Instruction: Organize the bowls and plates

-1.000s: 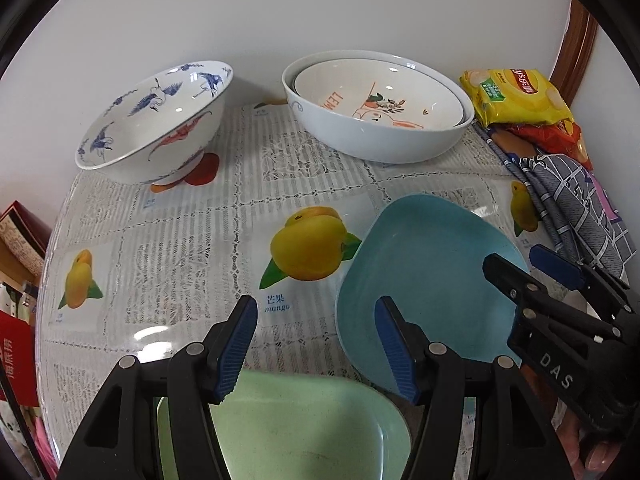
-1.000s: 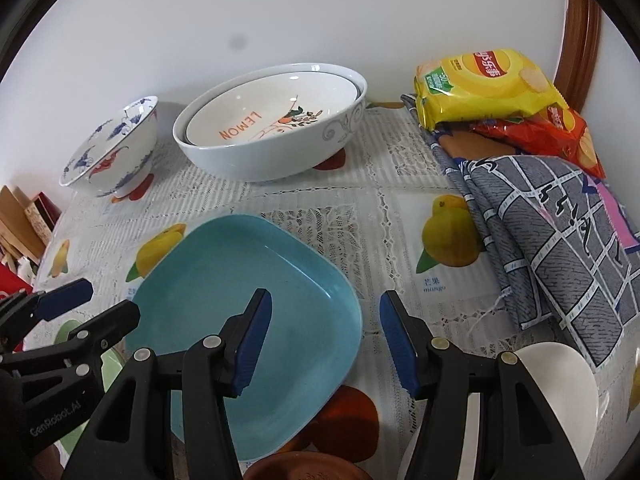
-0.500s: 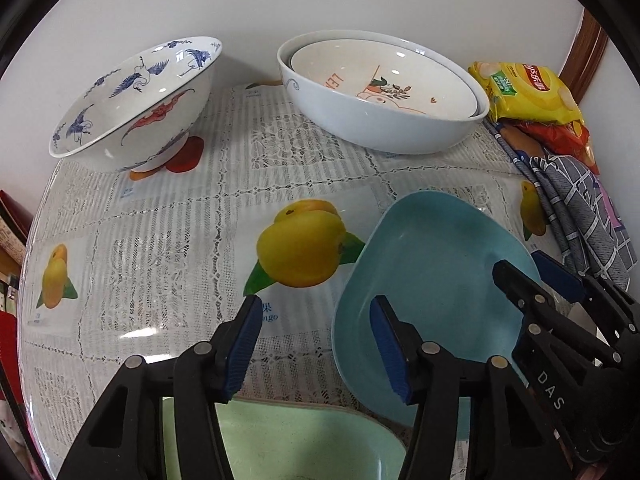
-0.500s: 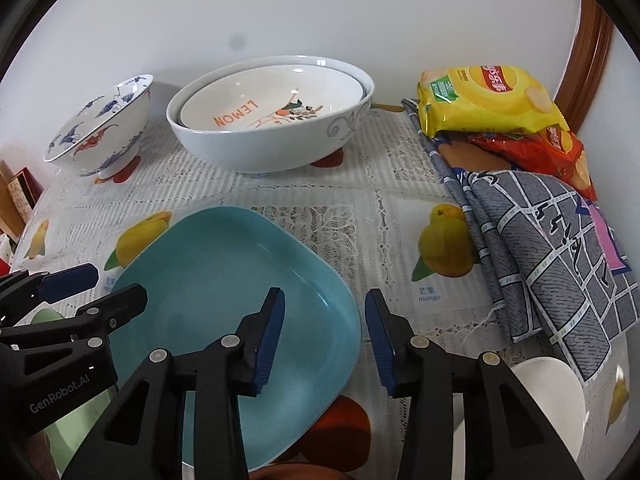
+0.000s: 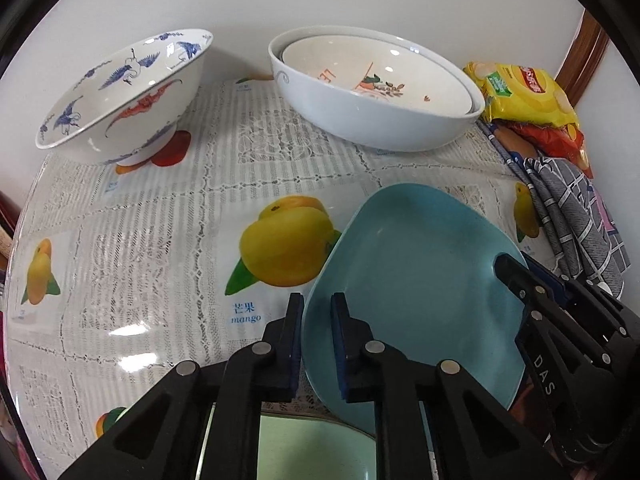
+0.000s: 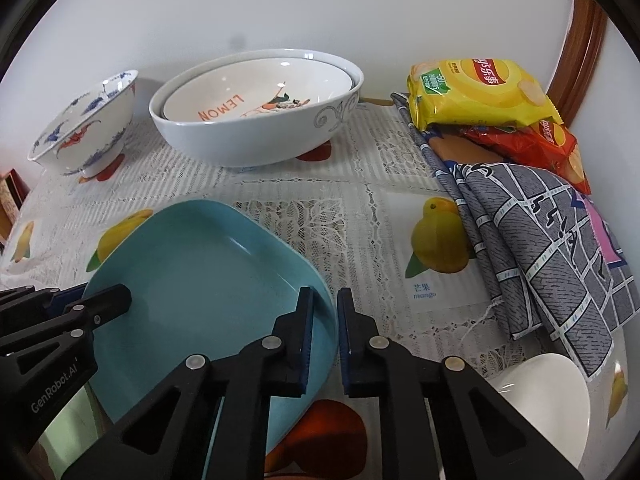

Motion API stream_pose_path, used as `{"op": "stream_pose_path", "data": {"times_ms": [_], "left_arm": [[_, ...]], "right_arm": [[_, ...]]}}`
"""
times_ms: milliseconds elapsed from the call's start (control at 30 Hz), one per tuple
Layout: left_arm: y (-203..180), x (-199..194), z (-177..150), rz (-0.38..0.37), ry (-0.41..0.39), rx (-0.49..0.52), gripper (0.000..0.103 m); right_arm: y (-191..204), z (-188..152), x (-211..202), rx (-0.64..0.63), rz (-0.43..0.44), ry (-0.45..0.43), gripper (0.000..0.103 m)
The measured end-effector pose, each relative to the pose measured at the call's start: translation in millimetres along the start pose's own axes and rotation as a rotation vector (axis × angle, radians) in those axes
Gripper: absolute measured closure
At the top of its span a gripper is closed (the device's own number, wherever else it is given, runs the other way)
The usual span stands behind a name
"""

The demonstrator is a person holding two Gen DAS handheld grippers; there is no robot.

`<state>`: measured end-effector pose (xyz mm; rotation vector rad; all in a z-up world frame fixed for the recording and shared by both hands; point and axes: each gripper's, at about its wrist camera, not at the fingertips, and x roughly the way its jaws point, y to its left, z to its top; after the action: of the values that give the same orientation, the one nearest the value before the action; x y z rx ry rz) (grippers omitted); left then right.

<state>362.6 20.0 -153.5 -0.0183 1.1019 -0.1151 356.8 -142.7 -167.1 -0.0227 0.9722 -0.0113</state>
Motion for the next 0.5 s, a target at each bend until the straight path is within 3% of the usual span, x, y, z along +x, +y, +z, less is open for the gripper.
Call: {"op": "stream_pose_path", "data": {"times_ms": [500], "left_arm": [[4, -53, -5, 0.002, -0.081, -0.023, 0.091]], "right_arm": [[-11, 3, -46, 0.089, 0.108, -0.087, 0.092]]}}
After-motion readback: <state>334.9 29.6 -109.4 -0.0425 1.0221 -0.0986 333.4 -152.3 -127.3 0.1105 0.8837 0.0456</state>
